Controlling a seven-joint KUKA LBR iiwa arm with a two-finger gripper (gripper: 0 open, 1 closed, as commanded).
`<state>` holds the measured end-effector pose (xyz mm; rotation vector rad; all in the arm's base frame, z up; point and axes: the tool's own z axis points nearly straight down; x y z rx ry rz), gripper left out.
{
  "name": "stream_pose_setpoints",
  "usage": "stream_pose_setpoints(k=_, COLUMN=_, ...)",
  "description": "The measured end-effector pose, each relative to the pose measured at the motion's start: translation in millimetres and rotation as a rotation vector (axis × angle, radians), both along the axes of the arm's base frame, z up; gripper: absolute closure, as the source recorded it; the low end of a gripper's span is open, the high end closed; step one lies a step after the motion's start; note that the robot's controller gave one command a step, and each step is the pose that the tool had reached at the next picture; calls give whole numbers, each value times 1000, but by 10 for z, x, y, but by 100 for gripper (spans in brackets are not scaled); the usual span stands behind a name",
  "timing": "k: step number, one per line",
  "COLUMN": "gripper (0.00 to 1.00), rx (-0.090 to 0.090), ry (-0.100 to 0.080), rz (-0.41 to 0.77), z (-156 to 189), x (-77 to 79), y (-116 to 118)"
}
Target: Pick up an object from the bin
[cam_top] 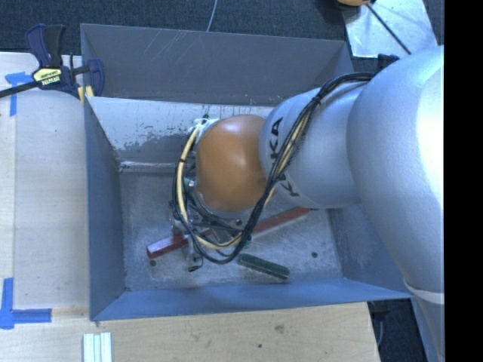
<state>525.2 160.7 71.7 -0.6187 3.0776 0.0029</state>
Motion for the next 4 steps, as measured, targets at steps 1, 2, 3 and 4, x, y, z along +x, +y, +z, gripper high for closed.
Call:
stream_pose_setpoints(k=1, gripper=100, rx=0, ry=0, rz=0, z=0, x=1, y=2)
stream_pose_setpoints(k=2, gripper=100, rx=-1, ry=-1, rz=0, z=1198, x=250, y=-202)
stream_pose_setpoints(k=3, gripper=100, rx=-1, ry=0, rz=-1, z=1197, x=250, y=-202)
stream_pose_setpoints(k=4, gripper=100, rx=-3, ry=5, rz=21, z=1723, x=215, y=-422)
